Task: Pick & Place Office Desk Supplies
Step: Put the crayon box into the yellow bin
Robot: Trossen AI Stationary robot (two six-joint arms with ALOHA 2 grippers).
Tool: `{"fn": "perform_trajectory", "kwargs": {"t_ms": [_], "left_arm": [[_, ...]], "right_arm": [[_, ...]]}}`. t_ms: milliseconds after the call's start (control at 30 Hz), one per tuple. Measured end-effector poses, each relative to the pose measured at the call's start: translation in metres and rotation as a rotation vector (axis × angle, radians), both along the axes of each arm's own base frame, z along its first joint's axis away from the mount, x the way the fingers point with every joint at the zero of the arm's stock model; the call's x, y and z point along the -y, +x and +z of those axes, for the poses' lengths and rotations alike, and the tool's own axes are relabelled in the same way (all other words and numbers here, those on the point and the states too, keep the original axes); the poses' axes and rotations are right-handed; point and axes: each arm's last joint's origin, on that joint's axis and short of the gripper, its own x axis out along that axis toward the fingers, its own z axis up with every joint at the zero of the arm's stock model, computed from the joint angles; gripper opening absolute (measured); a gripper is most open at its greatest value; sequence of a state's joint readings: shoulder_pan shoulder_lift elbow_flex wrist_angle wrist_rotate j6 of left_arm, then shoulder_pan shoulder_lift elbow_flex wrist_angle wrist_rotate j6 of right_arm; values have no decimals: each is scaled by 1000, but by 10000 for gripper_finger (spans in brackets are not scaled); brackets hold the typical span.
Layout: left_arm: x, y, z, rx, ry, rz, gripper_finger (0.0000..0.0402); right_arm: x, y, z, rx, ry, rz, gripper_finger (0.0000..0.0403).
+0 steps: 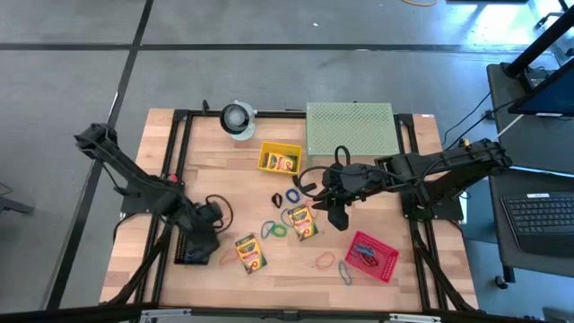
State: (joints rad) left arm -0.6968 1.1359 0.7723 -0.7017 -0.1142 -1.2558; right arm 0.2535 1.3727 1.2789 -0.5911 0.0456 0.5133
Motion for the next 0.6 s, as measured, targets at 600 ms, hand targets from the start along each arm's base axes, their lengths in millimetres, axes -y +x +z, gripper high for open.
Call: {"fn": "perform_trajectory", "kwargs": {"t_ms": [600], "left_arm": [[-41, 74, -32, 93, 116, -237, 144]], "right_arm": [[-1, 4, 5, 64, 22, -7, 112]]}}
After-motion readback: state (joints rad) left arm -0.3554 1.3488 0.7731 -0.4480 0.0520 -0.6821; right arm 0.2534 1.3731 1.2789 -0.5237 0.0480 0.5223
